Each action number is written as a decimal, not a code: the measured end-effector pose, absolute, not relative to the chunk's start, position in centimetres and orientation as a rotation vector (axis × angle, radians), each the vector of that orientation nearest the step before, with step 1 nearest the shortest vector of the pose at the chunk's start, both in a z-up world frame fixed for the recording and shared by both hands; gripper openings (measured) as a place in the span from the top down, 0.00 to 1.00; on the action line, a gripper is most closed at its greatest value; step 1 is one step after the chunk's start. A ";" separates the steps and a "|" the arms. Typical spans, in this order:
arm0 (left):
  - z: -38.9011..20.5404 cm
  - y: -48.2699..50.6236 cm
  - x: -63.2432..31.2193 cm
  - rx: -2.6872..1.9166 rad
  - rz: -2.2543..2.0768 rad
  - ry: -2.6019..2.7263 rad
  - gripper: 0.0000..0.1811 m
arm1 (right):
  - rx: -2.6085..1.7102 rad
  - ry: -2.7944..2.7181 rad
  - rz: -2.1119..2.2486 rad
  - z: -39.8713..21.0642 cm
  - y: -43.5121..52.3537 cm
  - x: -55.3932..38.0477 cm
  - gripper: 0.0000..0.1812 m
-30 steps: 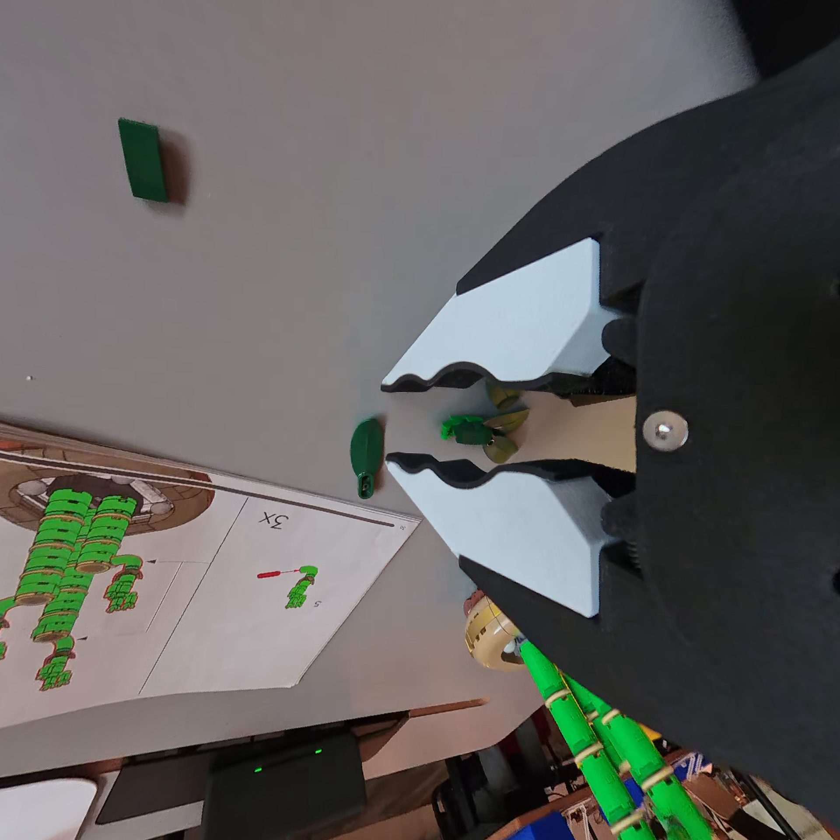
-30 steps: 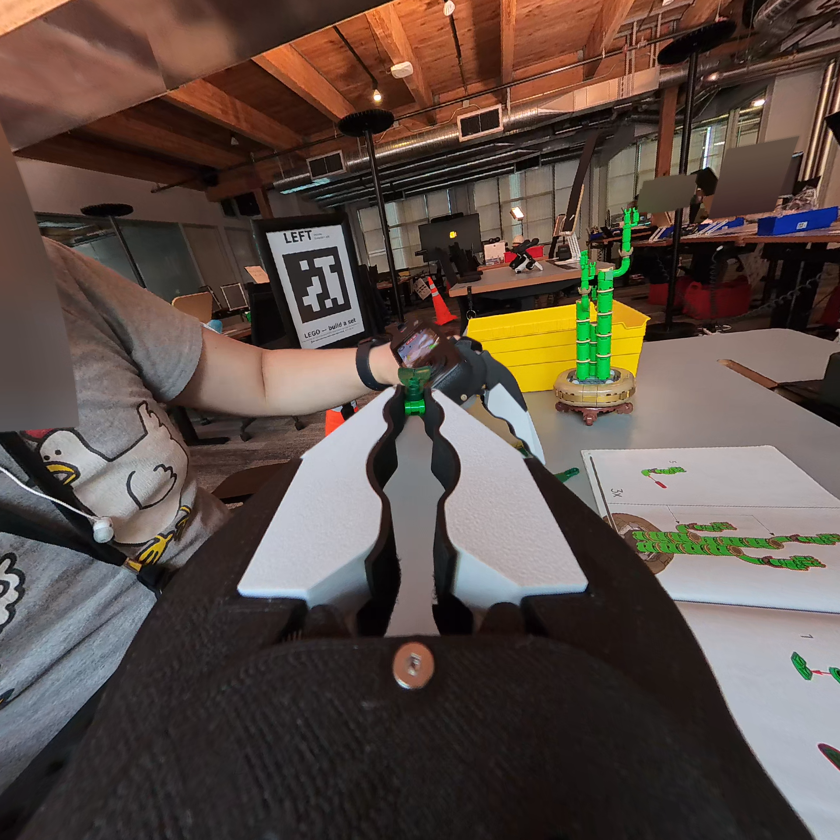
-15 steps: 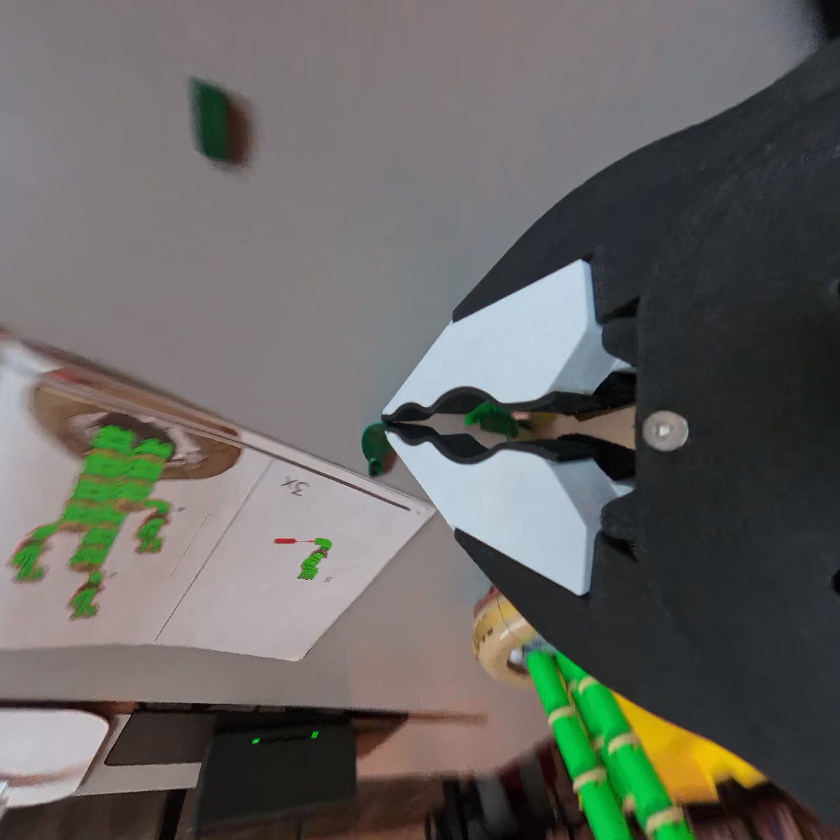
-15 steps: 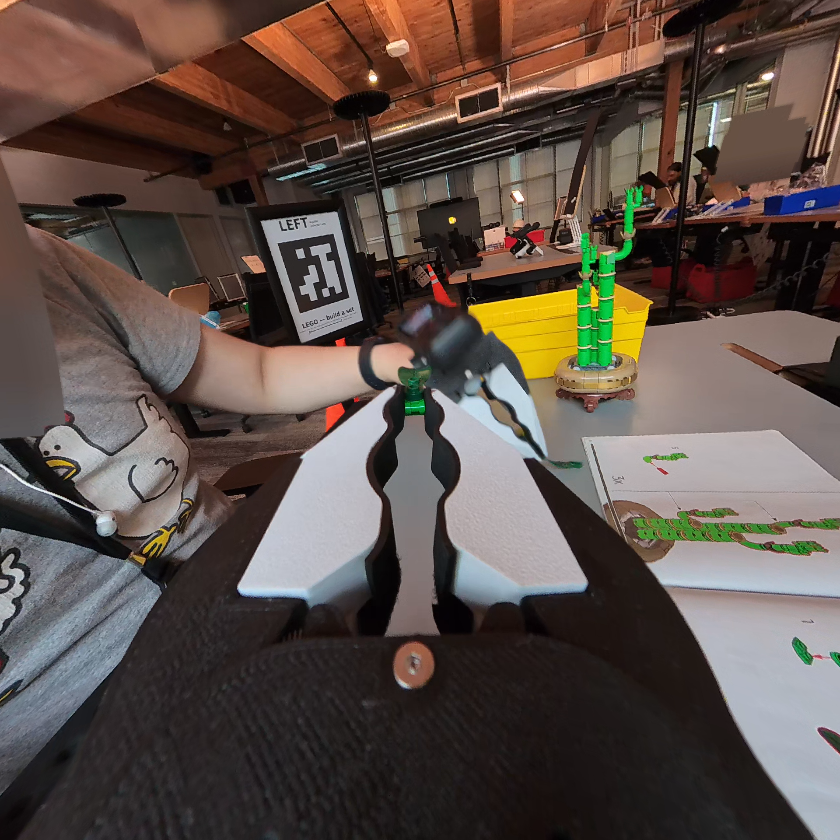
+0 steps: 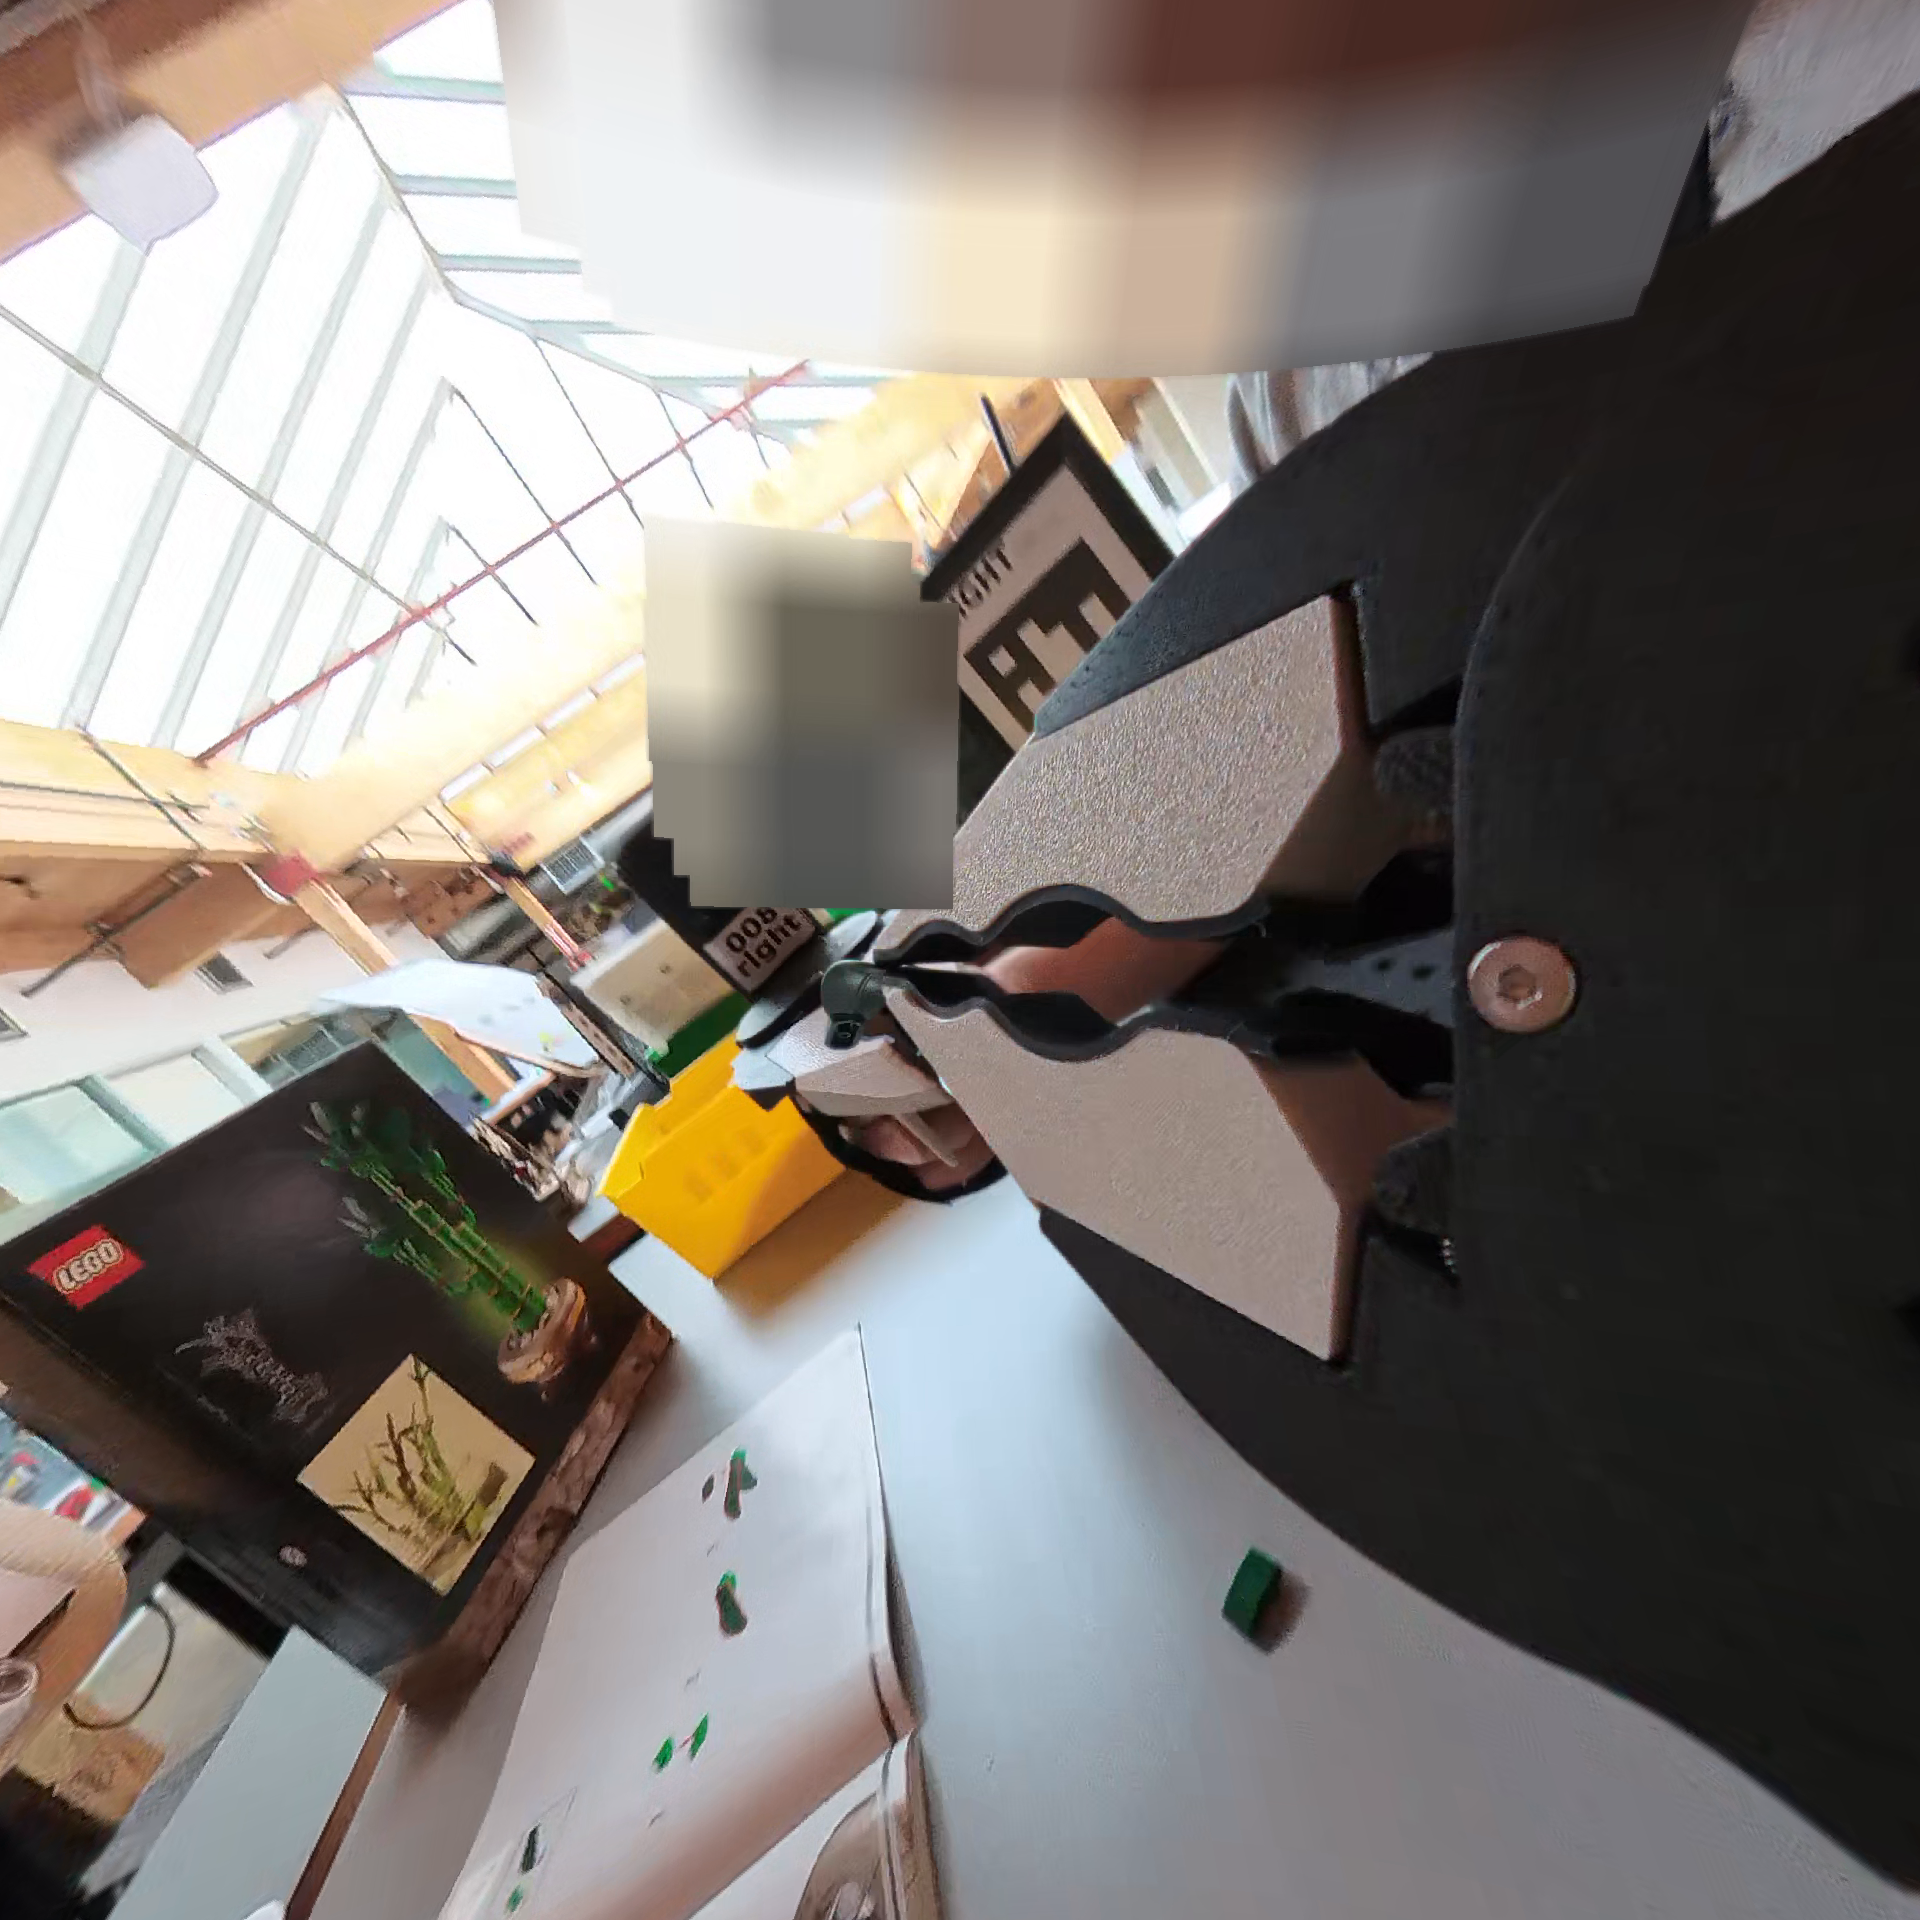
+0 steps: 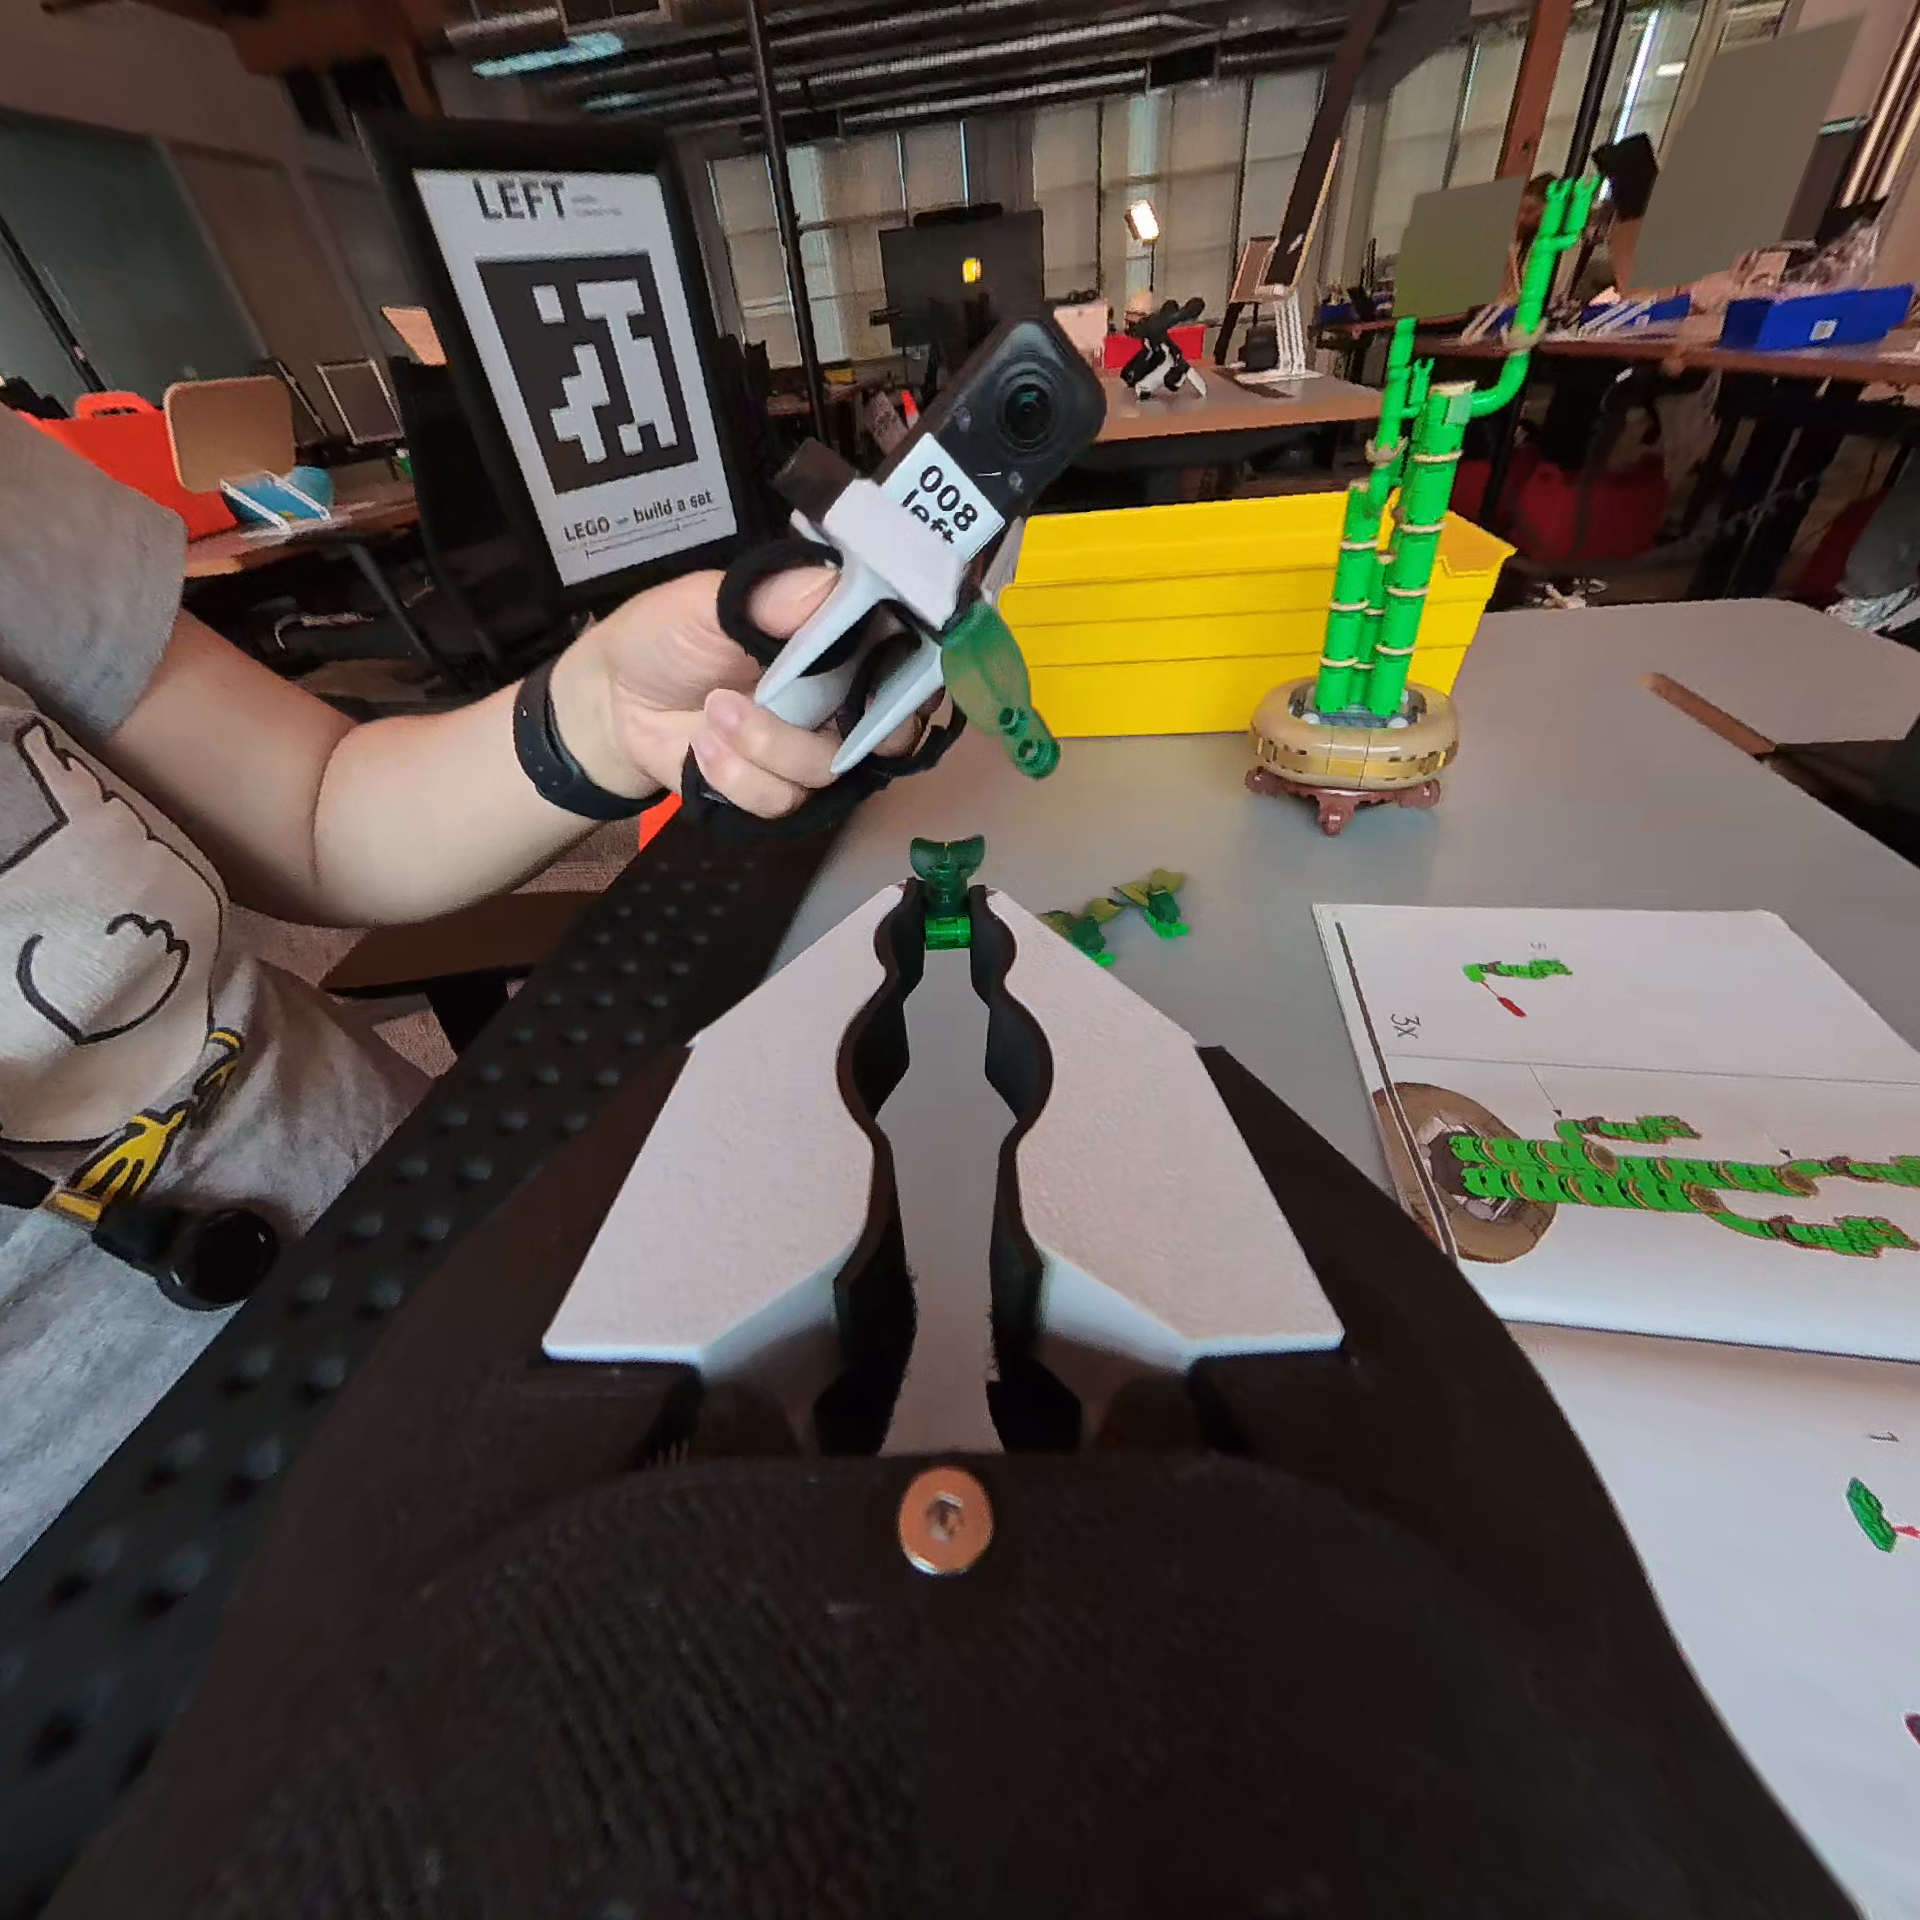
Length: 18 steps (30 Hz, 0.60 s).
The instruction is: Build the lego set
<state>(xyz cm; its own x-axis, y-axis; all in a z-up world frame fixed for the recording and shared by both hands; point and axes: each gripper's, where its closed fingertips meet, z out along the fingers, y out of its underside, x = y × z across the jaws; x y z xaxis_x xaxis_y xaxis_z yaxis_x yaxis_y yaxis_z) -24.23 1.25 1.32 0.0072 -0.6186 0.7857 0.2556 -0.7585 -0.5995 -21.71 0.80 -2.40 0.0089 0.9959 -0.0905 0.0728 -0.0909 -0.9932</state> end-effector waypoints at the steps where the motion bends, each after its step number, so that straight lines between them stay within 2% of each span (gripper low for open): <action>1: 1.2 1.2 -24.5 -1.670 -1.844 0.344 1.00 | -1.352 -1.239 1.218 -2.8 0.7 -21.7 0.97; 6: -4.6 0.4 -24.4 -1.968 -1.762 0.286 1.00 | -1.537 -1.413 1.106 -7.0 1.2 -19.1 0.96; 18: -11.8 -0.7 -25.8 -2.285 -1.615 0.162 1.00 | -1.540 -1.348 1.144 -6.7 2.0 -17.6 0.97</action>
<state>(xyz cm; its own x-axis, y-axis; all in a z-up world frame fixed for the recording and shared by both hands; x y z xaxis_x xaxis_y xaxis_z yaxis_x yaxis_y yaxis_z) -25.75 -0.70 -11.82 0.3483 -0.2830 0.8937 0.1000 -0.9367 -0.3356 -17.55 2.02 -6.69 0.0337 0.9905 -0.1333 0.2924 -0.1373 -0.9464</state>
